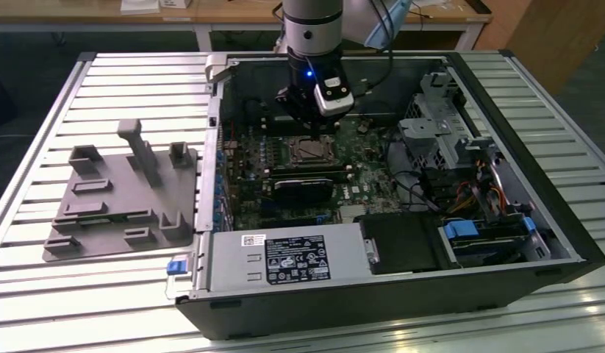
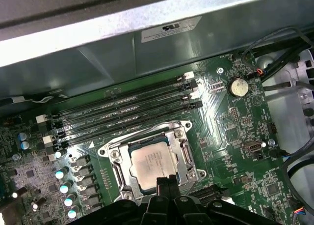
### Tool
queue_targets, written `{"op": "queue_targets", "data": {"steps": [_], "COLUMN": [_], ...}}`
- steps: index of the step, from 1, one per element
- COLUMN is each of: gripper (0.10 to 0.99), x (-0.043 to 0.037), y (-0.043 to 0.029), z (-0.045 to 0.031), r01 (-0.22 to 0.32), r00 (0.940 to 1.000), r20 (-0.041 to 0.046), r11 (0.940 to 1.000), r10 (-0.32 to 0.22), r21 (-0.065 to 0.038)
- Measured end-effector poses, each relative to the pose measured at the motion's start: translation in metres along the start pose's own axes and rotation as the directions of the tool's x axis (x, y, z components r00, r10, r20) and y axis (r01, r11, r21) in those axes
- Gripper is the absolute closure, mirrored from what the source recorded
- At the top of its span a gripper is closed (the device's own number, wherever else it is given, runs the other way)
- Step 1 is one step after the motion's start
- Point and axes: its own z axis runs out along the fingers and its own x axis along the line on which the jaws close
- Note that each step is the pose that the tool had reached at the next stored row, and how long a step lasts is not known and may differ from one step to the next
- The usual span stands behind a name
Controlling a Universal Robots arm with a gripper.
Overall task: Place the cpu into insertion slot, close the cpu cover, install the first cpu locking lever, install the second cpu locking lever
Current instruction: 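Install the second cpu locking lever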
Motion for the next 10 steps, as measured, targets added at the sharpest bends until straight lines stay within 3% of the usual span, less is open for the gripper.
{"op": "queue_targets", "data": {"steps": [10], "gripper": [0.984], "x": [-0.0037], "y": [-0.0114], "z": [0.0002], "r01": [0.000], "r00": [1.0000], "r20": [0.0000], "r11": [1.0000], "r10": [0.000], "r21": [0.000]}}
